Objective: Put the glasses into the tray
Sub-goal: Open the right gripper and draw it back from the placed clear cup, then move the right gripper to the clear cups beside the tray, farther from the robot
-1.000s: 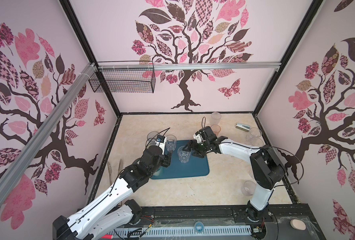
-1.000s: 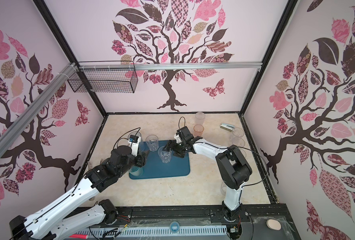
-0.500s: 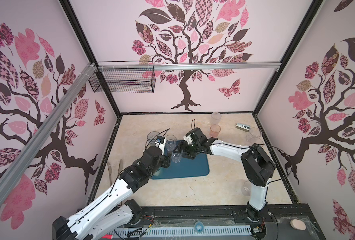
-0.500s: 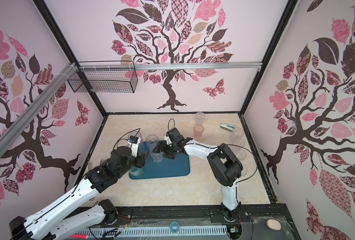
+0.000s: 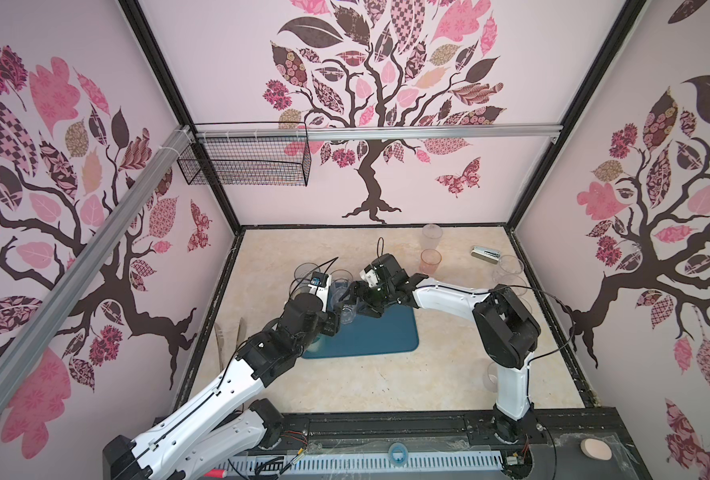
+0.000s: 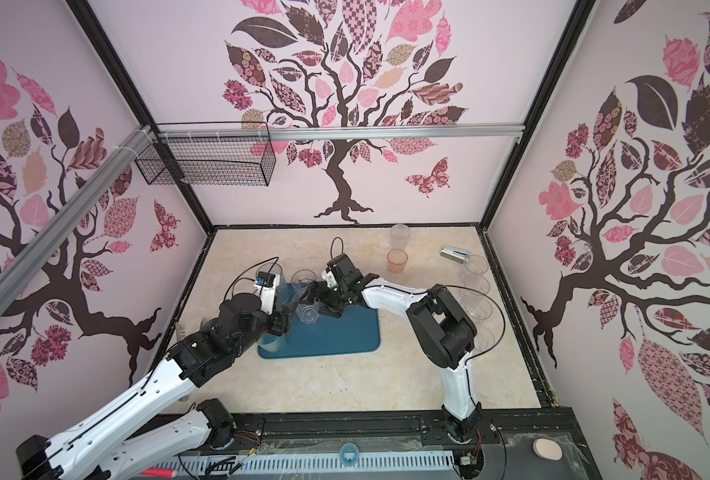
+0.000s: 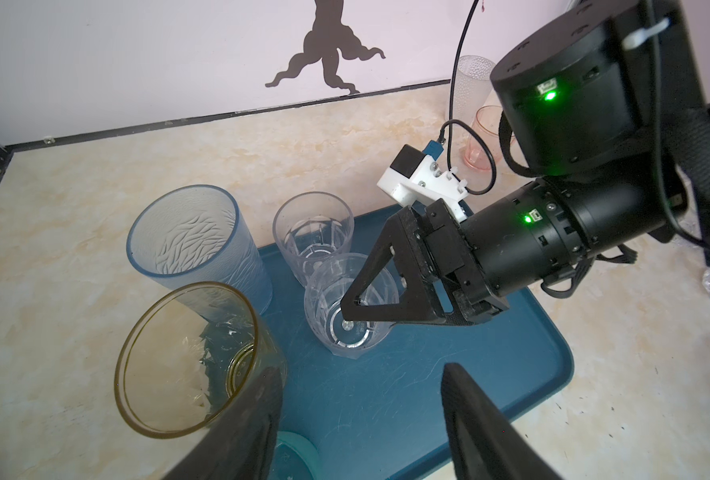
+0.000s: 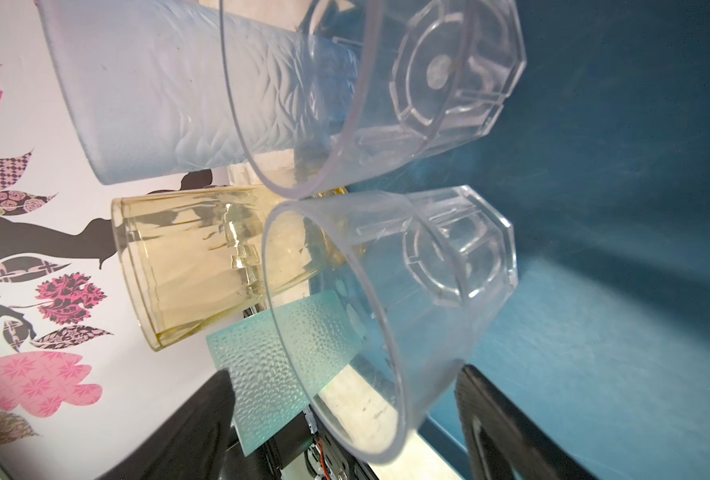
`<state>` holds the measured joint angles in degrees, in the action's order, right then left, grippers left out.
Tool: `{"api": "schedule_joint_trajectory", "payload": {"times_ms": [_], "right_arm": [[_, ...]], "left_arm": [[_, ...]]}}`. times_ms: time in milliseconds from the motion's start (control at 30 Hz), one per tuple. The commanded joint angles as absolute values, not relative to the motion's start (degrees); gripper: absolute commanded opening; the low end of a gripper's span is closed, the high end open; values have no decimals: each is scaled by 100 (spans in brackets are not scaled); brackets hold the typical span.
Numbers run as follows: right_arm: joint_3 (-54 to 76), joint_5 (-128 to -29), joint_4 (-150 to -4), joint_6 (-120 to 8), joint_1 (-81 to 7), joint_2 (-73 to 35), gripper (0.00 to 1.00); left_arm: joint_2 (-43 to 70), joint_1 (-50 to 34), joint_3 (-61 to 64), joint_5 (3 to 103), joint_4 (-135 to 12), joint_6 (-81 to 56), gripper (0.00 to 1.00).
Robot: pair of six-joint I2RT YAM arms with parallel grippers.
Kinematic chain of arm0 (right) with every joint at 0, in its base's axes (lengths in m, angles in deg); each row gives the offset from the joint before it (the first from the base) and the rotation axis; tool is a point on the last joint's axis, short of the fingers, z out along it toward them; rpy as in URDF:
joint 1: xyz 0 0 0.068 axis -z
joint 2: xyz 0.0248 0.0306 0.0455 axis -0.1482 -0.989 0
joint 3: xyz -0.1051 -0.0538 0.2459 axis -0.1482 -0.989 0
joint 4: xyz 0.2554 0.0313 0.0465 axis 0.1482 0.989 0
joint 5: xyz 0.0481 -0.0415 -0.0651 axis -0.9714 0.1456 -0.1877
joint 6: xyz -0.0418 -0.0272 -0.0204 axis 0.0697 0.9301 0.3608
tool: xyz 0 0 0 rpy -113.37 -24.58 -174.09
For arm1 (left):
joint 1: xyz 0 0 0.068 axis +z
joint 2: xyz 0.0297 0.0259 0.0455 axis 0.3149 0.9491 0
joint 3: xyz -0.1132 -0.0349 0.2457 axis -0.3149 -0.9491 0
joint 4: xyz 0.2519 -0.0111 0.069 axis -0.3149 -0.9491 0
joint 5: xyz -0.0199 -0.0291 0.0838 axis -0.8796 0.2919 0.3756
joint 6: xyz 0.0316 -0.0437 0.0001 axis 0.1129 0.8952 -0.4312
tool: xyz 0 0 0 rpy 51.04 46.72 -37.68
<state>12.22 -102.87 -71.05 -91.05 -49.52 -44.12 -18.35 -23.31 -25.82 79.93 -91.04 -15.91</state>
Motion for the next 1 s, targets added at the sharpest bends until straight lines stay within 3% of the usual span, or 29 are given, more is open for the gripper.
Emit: {"api": "schedule_joint_trajectory", "payload": {"times_ms": [0,300,600,733,967], "right_arm": [[1444,-10544,-7080,-9034,-4917,-4406,87],[1131,-10670,-6674,-8766,-4001,-3311,88],[938,-10235,-5481,-7983,-2638,-2348,88],[438,-9676,-4886,-7565,-1861,-1740,88],[394,-7372,-3819,-6591,-1113,-1035,90]], "left_arm": [[-1803,-2321,-2596,8015,-9122,-1635,65],[-1651,-2320,-2451,8042,-8962,-1744,64],[-560,-2845,-1797,7926,-8519,-2114,64],[76,-3172,-1683,7622,-8262,-2083,63],[459,-3321,-1625,7288,-7956,-2166,63]]}}
